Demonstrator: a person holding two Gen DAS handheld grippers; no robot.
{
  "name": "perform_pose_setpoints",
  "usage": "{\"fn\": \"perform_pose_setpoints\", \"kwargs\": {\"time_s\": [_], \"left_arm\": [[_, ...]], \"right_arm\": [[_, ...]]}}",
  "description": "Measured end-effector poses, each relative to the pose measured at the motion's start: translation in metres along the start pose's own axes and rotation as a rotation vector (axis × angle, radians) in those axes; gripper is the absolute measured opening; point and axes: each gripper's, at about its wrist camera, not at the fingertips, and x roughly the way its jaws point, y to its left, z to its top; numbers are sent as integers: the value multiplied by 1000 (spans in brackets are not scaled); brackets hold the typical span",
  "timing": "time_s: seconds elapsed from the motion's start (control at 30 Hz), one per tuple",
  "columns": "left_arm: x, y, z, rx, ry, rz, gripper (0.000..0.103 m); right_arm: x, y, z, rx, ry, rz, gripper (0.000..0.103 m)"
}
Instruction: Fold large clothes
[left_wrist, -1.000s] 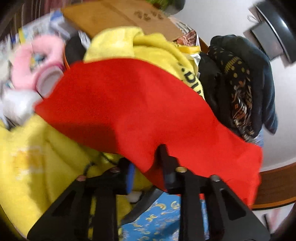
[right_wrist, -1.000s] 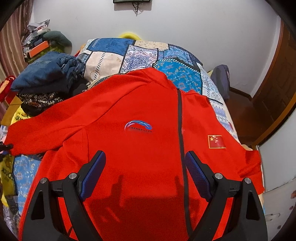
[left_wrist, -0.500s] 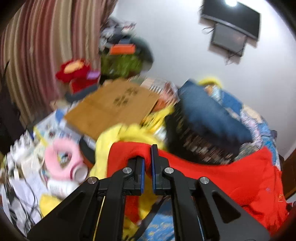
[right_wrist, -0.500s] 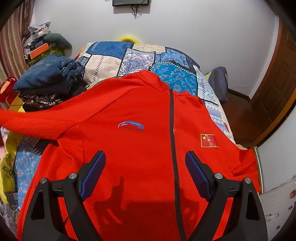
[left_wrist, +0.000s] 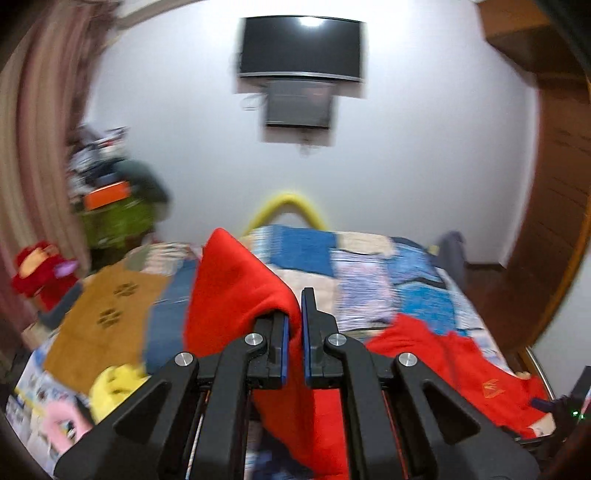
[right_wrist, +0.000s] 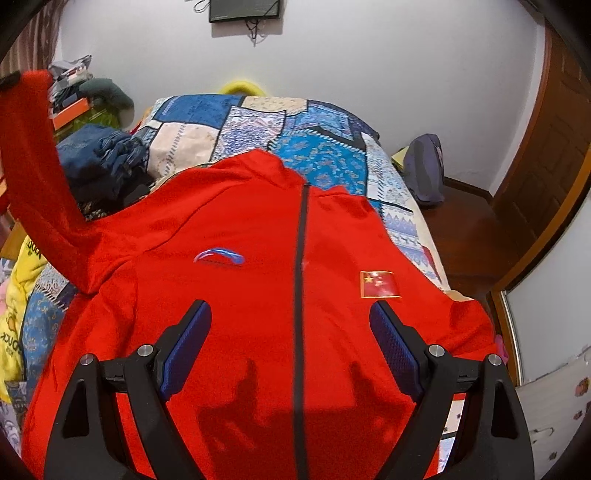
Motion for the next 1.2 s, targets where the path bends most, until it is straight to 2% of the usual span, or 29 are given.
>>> {"fn": "perform_pose_setpoints", "kwargs": {"time_s": [0.13, 0.3, 0.43, 0.57, 0.67, 0.77, 0.83, 0.87, 0.9, 0.93, 1.07, 1.2], "left_arm": [[26, -69, 5, 98, 33, -81, 5], [69, -151, -16, 203, 132, -194, 5], [106, -210, -53, 290, 262, -291, 5], [135, -263, -112, 353, 432, -381, 5], [148, -283, -152, 384, 545, -415, 5], [152, -293, -184, 437, 622, -415, 5], [152, -292, -198, 458, 666, -408, 10], [153, -289, -200, 463, 687, -407, 17], [154, -286, -202, 465, 709, -404, 27], [152, -282, -202, 462, 721, -400, 31], [134, -255, -185, 434, 667, -385, 61], [111, -212, -156, 384, 568, -367, 76]], "right_arm": [[-2, -18, -3, 22, -4, -8, 86], [-3, -42, -9, 49, -2, -30, 86], [-2, -60, -15, 80, 8, -39, 86], [4, -78, -23, 117, 38, -50, 86], [9, -87, -30, 138, 66, -56, 86], [12, -92, -35, 142, 86, -63, 86], [14, -91, -35, 139, 96, -65, 86], [15, -91, -35, 137, 98, -65, 86], [15, -89, -35, 132, 97, -64, 86], [14, -88, -35, 127, 96, -63, 86], [13, -76, -28, 90, 77, -49, 86], [15, -59, -14, 47, 55, -14, 86]]}}
